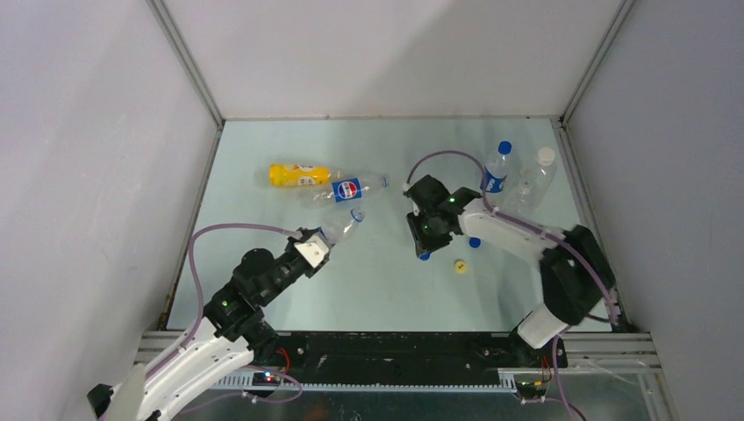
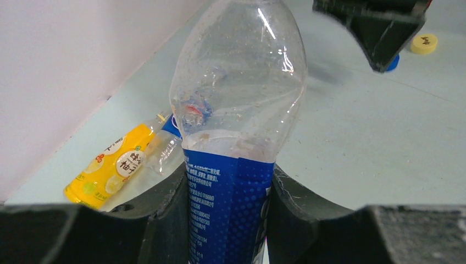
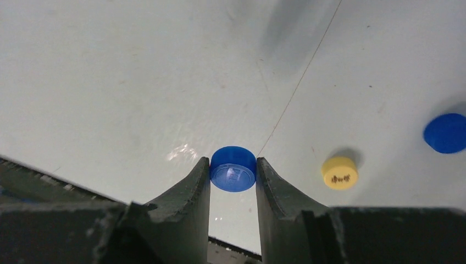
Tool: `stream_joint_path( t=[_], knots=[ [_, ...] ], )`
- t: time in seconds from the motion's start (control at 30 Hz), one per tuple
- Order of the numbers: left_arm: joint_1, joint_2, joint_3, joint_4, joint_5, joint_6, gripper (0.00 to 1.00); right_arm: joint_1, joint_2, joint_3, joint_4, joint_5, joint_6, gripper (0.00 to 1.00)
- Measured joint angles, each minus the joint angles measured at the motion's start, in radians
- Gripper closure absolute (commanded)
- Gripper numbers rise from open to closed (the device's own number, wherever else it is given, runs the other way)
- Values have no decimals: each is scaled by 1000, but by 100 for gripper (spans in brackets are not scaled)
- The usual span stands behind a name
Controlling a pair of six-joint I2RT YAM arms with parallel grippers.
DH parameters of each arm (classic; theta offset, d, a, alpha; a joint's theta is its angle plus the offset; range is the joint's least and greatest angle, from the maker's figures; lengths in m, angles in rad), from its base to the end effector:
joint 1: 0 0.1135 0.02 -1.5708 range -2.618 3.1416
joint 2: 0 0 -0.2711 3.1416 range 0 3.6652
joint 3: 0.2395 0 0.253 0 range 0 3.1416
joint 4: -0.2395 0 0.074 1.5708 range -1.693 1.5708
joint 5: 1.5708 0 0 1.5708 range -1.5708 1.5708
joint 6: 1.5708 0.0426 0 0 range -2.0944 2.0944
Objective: Screw on the bottle caps
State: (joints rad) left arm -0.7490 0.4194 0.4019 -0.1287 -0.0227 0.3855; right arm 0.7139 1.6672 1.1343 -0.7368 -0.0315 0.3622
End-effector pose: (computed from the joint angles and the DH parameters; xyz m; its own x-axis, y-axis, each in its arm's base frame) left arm 0.0992 -0.0909 0.2626 0.1509 0.3730 -0.9155 0.6557 0.6553 0.3751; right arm 0.2431 0.2124 0.1988 -0.9094 -0.3192 -0.2667 -0.3628 0.9223 0.1332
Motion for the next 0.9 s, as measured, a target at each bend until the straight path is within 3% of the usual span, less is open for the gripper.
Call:
stream_joint_path(
  t=[0.27,0.53,0.9],
  knots=[
    [0,-2,-6,16,67,29,70,0,-324,44,-7,-69,-146,100],
    [0,22,8,7,231,102,72,13,-568,93,26,-275,-359,100],
    [0,113,122,-43,415,164,77,175,-676,93,43,-488,-782,100]
  ],
)
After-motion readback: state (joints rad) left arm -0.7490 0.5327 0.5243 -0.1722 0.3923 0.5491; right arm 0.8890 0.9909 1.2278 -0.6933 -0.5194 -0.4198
